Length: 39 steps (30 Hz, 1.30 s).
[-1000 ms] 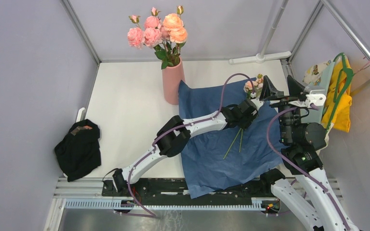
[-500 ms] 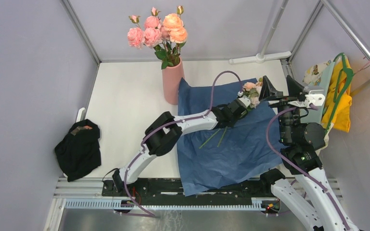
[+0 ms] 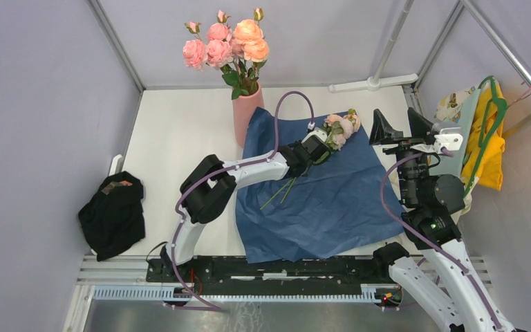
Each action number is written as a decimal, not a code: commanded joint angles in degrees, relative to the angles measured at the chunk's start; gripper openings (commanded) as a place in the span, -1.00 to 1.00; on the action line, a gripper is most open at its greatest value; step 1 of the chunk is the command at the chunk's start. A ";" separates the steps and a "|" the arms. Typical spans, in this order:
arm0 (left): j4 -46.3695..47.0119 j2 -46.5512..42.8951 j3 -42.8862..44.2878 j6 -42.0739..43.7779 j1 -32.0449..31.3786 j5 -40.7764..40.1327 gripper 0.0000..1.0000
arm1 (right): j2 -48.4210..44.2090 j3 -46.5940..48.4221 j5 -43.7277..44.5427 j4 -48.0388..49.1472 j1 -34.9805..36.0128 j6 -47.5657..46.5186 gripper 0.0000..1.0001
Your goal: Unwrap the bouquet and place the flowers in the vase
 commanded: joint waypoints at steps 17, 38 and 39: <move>-6.06 6.16 17.08 1.00 -0.66 4.97 -0.18 | -0.67 0.32 -0.96 2.06 0.01 0.55 0.67; -4.80 13.62 18.97 1.81 -0.17 7.27 -0.49 | -2.09 -0.45 -0.38 1.98 -0.02 0.54 0.67; -4.69 13.49 18.92 1.72 -0.15 7.40 -0.55 | -2.05 -0.42 -0.51 1.94 0.03 0.61 0.67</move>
